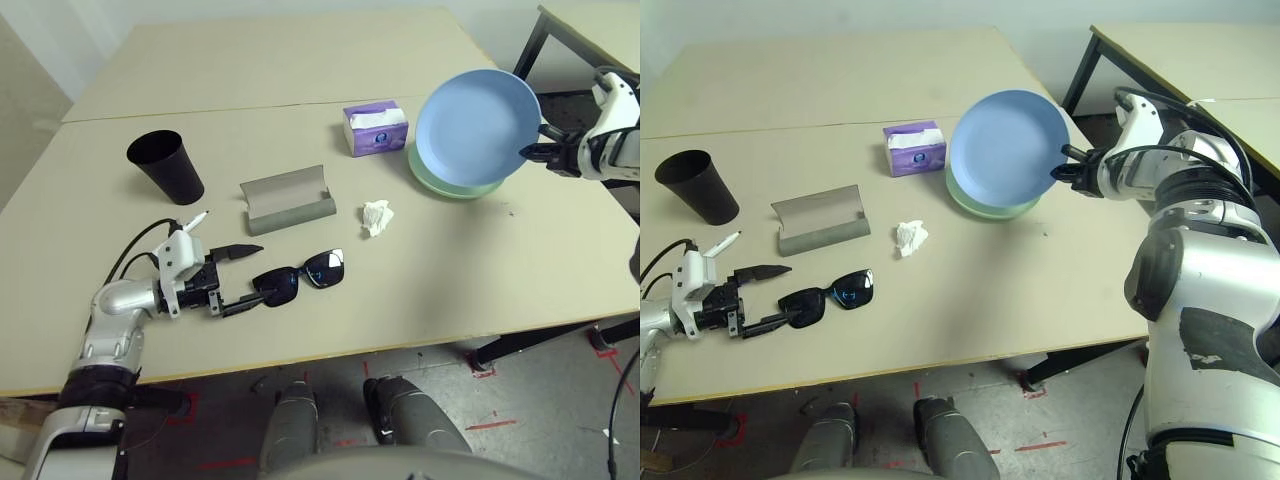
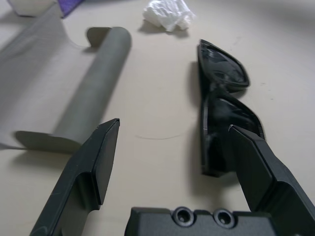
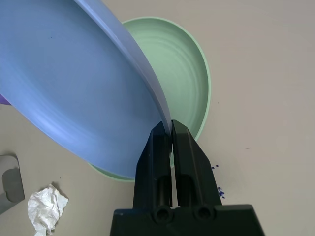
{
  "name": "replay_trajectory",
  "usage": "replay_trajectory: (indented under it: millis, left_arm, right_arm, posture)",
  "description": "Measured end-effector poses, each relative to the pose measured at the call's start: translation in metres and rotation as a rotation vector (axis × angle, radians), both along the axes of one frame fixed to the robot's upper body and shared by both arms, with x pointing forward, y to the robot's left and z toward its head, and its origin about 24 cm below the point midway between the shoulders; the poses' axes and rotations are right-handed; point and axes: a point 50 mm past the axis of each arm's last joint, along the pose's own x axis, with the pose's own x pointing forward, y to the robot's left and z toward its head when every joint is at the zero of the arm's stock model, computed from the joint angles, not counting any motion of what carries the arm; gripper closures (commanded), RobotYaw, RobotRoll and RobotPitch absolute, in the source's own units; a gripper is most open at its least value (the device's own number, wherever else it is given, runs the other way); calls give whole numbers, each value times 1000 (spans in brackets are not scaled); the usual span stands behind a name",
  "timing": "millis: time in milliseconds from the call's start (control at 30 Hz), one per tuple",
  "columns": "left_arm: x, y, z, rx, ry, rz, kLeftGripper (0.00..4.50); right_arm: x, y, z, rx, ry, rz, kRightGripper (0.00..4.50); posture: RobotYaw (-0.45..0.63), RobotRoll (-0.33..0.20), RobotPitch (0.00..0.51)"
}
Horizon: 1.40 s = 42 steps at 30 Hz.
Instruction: Organize and tidy the items on the table.
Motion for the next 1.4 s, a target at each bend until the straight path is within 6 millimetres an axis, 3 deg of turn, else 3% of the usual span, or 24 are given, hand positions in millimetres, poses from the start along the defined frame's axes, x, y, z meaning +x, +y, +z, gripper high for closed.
replay_trajectory:
  millis: [100,400,467,633,833,933,1000,1200,1267,1400]
  left_arm:
    - [0,1,0,1,2,3,0]
    - [-5,0,-4,3,13,10,0]
    - [-5,0,-3,3,12,12,0]
    - [-5,-2,-1,4,1,10,0]
    - [-2,-2,1,5,-9,9,0]
    - [3,-4,5,4,-21,-2,0]
    - [3,-3,4,1,-13,5,0]
    - [3,6,8,6,-10,24,0]
    - [2,8,10,-1,-13,27,0]
    - [0,13,11,9,-1,28,0]
  right_arm:
    - [0,1,-1,2,2,-1,3768]
    - [3,3,-4,11,-12,-3,560]
    - [3,3,-4,13,-14,-2,50]
    - [0,1,-2,33,-21,18,50]
    - [-17,-22,21,10,-31,64,50]
    - [-35,-39,32,-112,-54,127,50]
    - [-59,-44,21,-251,-45,245,50]
    - [-135,20,-46,-359,-17,687,50]
    - [-152,33,-59,-374,-71,726,50]
    - [-165,64,-84,-378,-241,762,50]
  posture:
    - [-19,0,167]
    - [-14,0,169]
    - [-15,0,167]
    - [-33,0,161]
    - [-63,0,157]
    - [-73,0,166]
    - [-79,0,173]
    - [-80,0,187]
    - [-74,0,188]
    - [-63,0,187]
